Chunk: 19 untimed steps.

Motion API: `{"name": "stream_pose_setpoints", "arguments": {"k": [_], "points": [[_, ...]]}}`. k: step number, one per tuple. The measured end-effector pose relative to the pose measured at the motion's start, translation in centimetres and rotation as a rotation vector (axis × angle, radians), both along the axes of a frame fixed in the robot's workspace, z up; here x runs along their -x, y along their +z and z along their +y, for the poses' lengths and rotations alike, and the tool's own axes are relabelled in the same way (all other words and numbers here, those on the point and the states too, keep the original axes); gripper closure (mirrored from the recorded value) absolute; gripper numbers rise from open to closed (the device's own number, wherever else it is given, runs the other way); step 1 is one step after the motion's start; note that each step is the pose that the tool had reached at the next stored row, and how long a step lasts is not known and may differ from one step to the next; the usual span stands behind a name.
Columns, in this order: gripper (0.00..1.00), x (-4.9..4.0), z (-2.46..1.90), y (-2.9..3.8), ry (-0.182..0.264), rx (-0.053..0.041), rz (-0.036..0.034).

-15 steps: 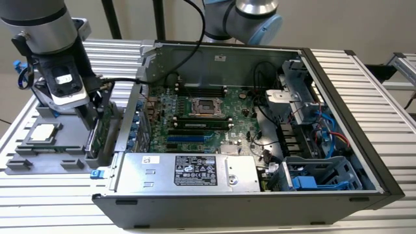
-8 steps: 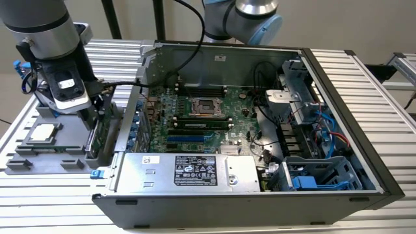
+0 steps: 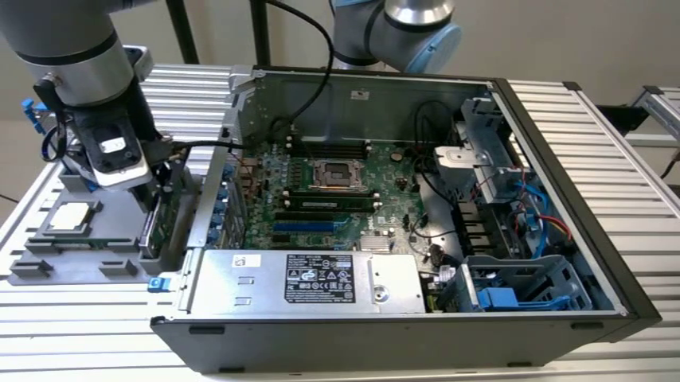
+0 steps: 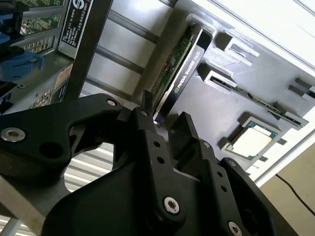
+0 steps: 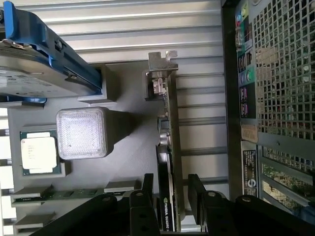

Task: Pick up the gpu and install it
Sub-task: 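Pick up the gpu and move the gpu toward the slot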

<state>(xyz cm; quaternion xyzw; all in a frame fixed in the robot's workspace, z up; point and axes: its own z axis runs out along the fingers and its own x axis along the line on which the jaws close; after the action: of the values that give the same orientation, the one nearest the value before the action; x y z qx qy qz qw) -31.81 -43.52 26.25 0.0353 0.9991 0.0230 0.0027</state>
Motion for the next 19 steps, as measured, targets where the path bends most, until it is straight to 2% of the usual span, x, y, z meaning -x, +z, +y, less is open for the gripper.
{"name": "stream_pose_setpoints", "arguments": {"k": [14, 19], "points": [[0.0, 0.15, 0.0, -1.63, 0.0, 0.0, -0.0004], [0.0, 0.15, 0.0, -1.96, 0.0, 0.0002, -0.0004]]}}
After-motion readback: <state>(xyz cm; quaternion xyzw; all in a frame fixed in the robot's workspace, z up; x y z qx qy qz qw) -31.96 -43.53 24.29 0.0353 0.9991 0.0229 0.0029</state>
